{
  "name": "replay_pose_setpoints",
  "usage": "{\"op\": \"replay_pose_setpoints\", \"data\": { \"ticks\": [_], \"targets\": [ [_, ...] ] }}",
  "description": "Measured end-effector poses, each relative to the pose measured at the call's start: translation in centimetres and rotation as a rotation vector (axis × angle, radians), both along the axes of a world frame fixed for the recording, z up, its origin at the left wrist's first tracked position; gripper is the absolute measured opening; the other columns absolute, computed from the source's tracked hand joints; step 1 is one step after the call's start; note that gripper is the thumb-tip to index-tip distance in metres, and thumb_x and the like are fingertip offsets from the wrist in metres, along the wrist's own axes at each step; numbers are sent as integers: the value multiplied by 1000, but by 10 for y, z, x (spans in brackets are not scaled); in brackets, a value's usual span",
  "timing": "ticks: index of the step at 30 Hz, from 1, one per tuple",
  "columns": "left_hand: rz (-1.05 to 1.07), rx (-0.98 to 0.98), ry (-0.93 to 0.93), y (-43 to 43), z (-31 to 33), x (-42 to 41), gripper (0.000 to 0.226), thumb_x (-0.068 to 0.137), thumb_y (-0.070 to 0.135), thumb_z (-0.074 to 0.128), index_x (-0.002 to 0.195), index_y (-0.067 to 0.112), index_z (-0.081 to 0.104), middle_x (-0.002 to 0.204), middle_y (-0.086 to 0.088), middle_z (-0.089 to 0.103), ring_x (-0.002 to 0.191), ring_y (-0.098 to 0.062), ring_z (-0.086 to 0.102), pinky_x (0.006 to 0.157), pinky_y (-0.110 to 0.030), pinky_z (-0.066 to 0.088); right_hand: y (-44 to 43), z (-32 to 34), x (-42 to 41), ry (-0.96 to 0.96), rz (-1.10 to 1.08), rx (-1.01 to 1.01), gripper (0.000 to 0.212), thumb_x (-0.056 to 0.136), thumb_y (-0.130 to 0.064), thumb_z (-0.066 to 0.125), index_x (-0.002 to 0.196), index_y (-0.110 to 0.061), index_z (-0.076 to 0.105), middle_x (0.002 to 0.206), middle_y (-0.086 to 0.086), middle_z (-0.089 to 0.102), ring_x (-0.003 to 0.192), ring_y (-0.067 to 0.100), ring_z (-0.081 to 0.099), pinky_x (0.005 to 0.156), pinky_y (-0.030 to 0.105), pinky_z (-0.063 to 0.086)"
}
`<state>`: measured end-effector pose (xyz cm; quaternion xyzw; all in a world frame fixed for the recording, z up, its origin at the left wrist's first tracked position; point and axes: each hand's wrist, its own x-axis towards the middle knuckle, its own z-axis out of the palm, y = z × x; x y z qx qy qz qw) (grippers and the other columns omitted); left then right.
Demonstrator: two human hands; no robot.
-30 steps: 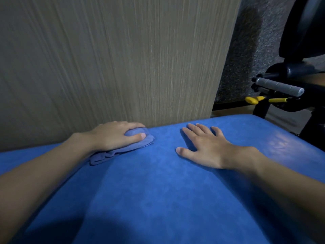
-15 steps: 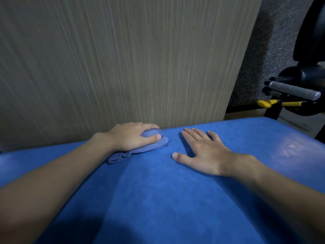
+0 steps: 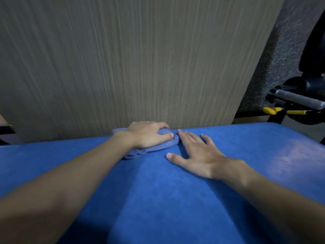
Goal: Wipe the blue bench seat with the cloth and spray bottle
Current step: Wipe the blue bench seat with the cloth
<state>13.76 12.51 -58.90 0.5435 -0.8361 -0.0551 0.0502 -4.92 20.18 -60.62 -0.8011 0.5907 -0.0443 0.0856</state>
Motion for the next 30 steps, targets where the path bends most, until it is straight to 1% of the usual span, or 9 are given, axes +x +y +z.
{"op": "replay_pose_setpoints", "data": {
  "ticks": [5,8,10,12,15,17,20,25,30],
  "targets": [
    [-8,50,11,4,0,38,49,83,79,27,126,60,40,127,17,57,122,-13,52,100,-43,38,0,2,1,9,-8,4,94,85,-78,25,155,-21,0,163,-9,5,147,1,-5,121,41,-5],
    [7,61,-14,11,-2,73,50,82,83,23,125,64,36,119,19,56,116,-8,51,99,-38,37,2,2,0,4,-4,-2,92,86,-77,26,155,-21,1,163,-9,5,147,2,-5,120,41,-5],
    [29,77,-27,19,-1,97,64,73,92,14,129,65,31,117,21,53,115,-8,51,100,-38,37,3,2,-1,-4,1,-5,93,86,-77,25,155,-20,1,163,-9,6,147,2,-4,121,41,-5],
    [53,55,-57,24,-2,114,84,65,97,5,138,61,25,127,19,52,123,-10,49,105,-41,34,5,2,-1,2,6,-8,91,87,-76,23,155,-21,2,163,-10,7,148,3,-3,120,43,-5],
    [217,-29,-144,25,-4,105,98,63,97,8,144,46,27,143,8,43,133,-22,41,108,-52,26,6,5,5,64,26,-23,86,89,-73,19,155,-23,-3,161,-7,13,149,9,1,120,49,-4],
    [310,42,-123,23,0,85,96,62,94,11,134,40,43,138,4,49,127,-26,47,102,-53,31,7,8,18,45,42,-17,87,88,-74,17,155,-22,-5,159,-4,20,149,11,6,120,48,-3],
    [231,77,-54,19,3,62,92,61,91,13,127,40,51,132,6,59,122,-23,52,101,-50,36,8,9,38,-10,56,7,92,85,-76,18,155,-19,-5,157,-4,24,148,11,10,120,46,1],
    [120,68,-30,23,-1,90,73,69,89,21,129,53,43,123,11,56,121,-18,52,100,-48,37,5,6,55,52,42,7,96,83,-77,16,155,-17,-6,162,-3,12,149,14,4,120,47,1],
    [143,64,-61,35,-3,164,68,69,90,17,129,63,33,116,18,51,118,-16,52,101,-48,37,-5,8,104,33,108,10,93,86,-76,18,155,-18,-5,163,-1,8,149,14,0,120,48,1]
  ]
}}
